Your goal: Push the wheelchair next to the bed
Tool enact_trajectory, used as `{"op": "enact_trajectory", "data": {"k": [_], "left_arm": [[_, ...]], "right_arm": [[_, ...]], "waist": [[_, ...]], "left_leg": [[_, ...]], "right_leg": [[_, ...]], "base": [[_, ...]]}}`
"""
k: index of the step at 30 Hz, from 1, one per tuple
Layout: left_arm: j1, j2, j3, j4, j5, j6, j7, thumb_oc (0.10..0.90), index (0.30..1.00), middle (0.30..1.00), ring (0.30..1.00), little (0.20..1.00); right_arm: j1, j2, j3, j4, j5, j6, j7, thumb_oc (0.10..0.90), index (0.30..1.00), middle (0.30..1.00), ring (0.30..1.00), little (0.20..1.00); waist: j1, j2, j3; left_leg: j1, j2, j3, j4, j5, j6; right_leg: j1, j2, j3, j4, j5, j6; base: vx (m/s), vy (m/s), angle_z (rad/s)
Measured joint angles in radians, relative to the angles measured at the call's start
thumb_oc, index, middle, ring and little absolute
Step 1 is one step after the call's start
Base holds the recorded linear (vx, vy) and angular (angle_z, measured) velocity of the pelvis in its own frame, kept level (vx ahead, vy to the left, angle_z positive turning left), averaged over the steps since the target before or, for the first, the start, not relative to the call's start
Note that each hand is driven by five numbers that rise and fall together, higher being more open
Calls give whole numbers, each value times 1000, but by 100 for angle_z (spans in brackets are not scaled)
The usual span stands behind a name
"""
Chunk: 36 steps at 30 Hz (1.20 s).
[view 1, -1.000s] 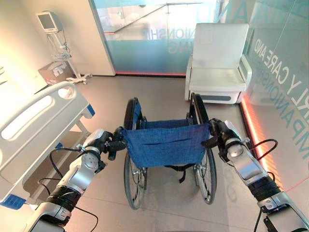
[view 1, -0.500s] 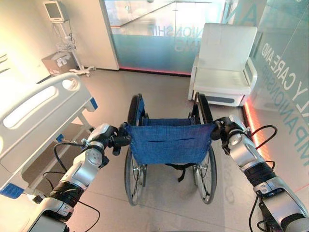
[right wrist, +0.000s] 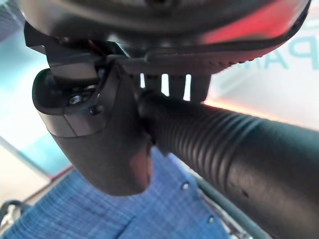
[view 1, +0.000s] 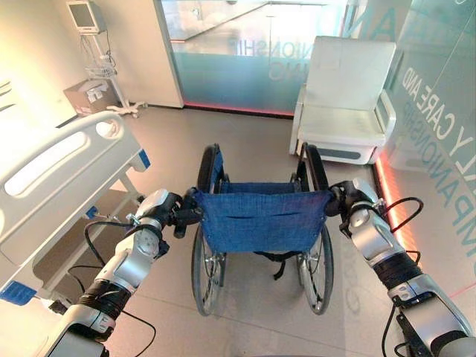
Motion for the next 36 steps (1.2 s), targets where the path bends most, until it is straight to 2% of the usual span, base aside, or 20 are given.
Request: {"op": "enact_trajectory", "data": {"k": [7, 14, 17, 20, 22, 24, 25, 26, 27, 28, 29, 30, 31, 33, 34, 36], "left_arm": [[11, -19, 2, -2, 2, -7, 43, 400, 300, 300, 300, 300], [7, -29, -3, 3, -11, -2, 51, 400, 300, 300, 300, 300], [-35, -41, -37, 34, -22, 18, 60, 400, 300, 300, 300, 300], [-76, -46, -49, 45, -29, 28, 59, 400, 300, 300, 300, 300], [-101, -46, -54, 43, -29, 30, 53, 400, 300, 300, 300, 300], [-149, -44, -80, 44, -25, 46, 36, 400, 300, 300, 300, 300], [-156, -44, -84, 44, -24, 50, 31, 400, 300, 300, 300, 300], [-167, -48, -87, 46, -19, 51, 28, 400, 300, 300, 300, 300], [-184, -51, -92, 55, -16, 54, 26, 400, 300, 300, 300, 300], [-194, -51, -99, 62, -16, 58, 22, 400, 300, 300, 300, 300], [-210, -50, -106, 70, -16, 64, 12, 400, 300, 300, 300, 300], [-230, -50, -110, 89, -16, 61, 6, 400, 300, 300, 300, 300], [-245, -54, -117, 104, -16, 58, 6, 400, 300, 300, 300, 300], [-260, -59, -122, 125, -16, 52, 7, 400, 300, 300, 300, 300], [-267, -59, -127, 136, -17, 47, 7, 400, 300, 300, 300, 300], [-269, -45, -127, 134, -19, 48, 7, 400, 300, 300, 300, 300]], "right_arm": [[47, 4, -6, 3, 8, -76, -92, 400, 300, 300, 300, 300], [36, 5, 3, 45, 13, -117, -121, 400, 300, 300, 300, 300], [-10, 2, 17, 110, 43, -131, -131, 400, 300, 300, 300, 300], [-46, -4, 15, 151, 63, -153, -155, 400, 300, 300, 300, 300], [-59, -23, 15, 161, 85, -169, -166, 400, 300, 300, 300, 300], [-61, -52, 11, 165, 110, -190, -167, 400, 300, 300, 300, 300], [-61, -56, 11, 165, 118, -191, -168, 400, 300, 300, 300, 300], [-57, -66, 11, 168, 121, -199, -168, 400, 300, 300, 300, 300], [-61, -70, 8, 173, 121, -216, -173, 400, 300, 300, 300, 300], [-60, -70, 7, 175, 122, -216, -173, 400, 300, 300, 300, 300], [-60, -70, 4, 176, 123, -216, -173, 400, 300, 300, 300, 300], [-60, -70, 1, 180, 125, -216, -173, 400, 300, 300, 300, 300], [-63, -69, -1, 185, 125, -216, -173, 400, 300, 300, 300, 300], [-68, -64, -4, 201, 125, -225, -173, 400, 300, 300, 300, 300], [-68, -62, -7, 210, 129, -233, -173, 400, 300, 300, 300, 300], [-73, -43, -8, 218, 130, -237, -173, 400, 300, 300, 300, 300]], "waist": [[4, 0, 0], [9, 5, 2], [15, 13, 14], [14, 16, 58], [14, 10, 81], [10, -10, 116], [7, -17, 121], [8, -22, 134], [-11, -9, 160], [-24, -3, 164], [-36, -3, 167], [-40, -8, 170], [-44, -10, 171], [-52, -13, 169], [-49, -22, 164], [-36, -73, 134]], "left_leg": [[0, -1, 2, 0, 0, 0], [5, -3, 9, 0, 0, 1], [14, -4, 30, 6, 1, 4], [21, -8, 31, 22, -3, 10], [9, -17, 29, 56, -16, 28], [-2, -42, 27, 93, -32, 50], [0, -47, 27, 95, -32, 51], [17, -55, 21, 89, -34, 59], [32, -49, -6, 91, -29, 67], [29, -44, -14, 94, -30, 68], [17, -40, -29, 99, -30, 69], [4, -35, -36, 101, -31, 68], [-6, -31, -49, 103, -31, 68], [-12, -14, -70, 101, -31, 68], [-14, -8, -82, 93, -31, 67], [-26, -13, -79, 77, -45, 35]], "right_leg": [[1, -2, 0, 0, 0, 0], [3, -5, 3, 4, 3, 4], [2, -12, 4, 21, -2, 11], [-11, -23, 5, 85, -29, 16], [-52, -41, 4, 176, -67, 22], [-110, -84, 9, 345, -134, 36], [-115, -92, 10, 368, -145, 39], [-154, -112, 27, 457, -161, 53], [-199, -120, 35, 547, -165, 62], [-212, -124, 43, 526, -163, 65], [-215, -130, 64, 438, -150, 78], [-225, -152, 88, 335, -127, 111], [-230, -162, 90, 286, -120, 123], [-237, -160, 102, 308, -118, 126], [-233, -156, 105, 353, -121, 126], [-195, -156, 103, 333, -145, 103]], "base": [[15, 11, 0], [56, 74, -2], [79, 116, -3], [76, 99, 3], [131, 65, 4], [266, -21, 17], [216, -85, 15], [271, -176, 23], [275, -200, 32], [344, -291, 55], [242, -232, 55], [266, -287, 59], [145, -183, 46], [151, -212, 45], [275, -321, 43], [285, -283, 30]]}}
